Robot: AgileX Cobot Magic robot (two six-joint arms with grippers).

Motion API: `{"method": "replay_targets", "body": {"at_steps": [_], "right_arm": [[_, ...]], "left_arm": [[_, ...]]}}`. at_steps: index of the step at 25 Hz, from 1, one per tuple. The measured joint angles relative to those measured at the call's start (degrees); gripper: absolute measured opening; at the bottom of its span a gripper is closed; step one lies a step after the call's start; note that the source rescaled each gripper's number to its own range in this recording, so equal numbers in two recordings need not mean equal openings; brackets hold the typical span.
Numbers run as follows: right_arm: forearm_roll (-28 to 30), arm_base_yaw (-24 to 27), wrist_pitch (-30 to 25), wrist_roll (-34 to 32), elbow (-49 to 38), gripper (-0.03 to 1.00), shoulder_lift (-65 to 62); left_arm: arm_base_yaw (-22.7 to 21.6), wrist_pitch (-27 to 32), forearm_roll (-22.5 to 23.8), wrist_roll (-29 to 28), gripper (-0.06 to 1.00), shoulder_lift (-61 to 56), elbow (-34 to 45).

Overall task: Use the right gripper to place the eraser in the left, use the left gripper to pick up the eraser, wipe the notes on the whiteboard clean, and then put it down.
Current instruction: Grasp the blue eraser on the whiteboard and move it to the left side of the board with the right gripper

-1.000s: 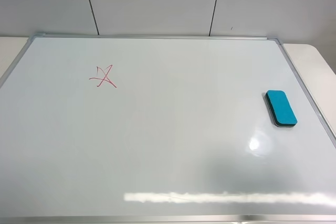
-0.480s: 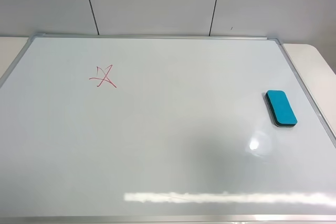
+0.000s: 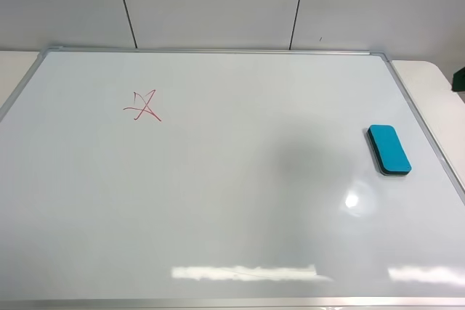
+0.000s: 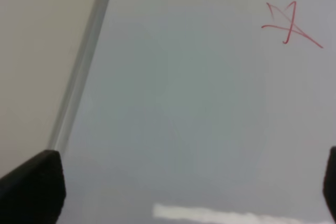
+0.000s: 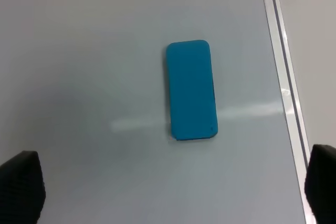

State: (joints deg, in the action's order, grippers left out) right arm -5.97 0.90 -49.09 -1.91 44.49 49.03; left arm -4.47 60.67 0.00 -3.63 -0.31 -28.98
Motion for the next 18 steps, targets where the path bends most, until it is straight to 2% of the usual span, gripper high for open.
{"method": "replay_targets", "body": {"at_steps": [11,13,14,16,18], "right_arm": [[0.4,0.0,10.1,-1.3,0.1,1.0,24.1],[0.4,0.0,12.1,-1.9,0.1,0.97,27.1],[0.4,0.0,13.3,-3.0,0.1,0.91,28.2],[0.4,0.0,15.0,-6.1,0.1,0.71,30.6],[0.5,0.0,15.9,-8.7,0.1,0.35,32.5]], "left_arm": [[0.0,0.0,0.0,0.0,1.0,0.0,0.0],[0.0,0.0,0.0,0.0,1.0,0.0,0.0],[0.0,0.0,0.0,0.0,1.0,0.0,0.0],[0.0,0.0,0.0,0.0,1.0,0.0,0.0],[0.0,0.0,0.0,0.0,1.0,0.0,0.0]]}}
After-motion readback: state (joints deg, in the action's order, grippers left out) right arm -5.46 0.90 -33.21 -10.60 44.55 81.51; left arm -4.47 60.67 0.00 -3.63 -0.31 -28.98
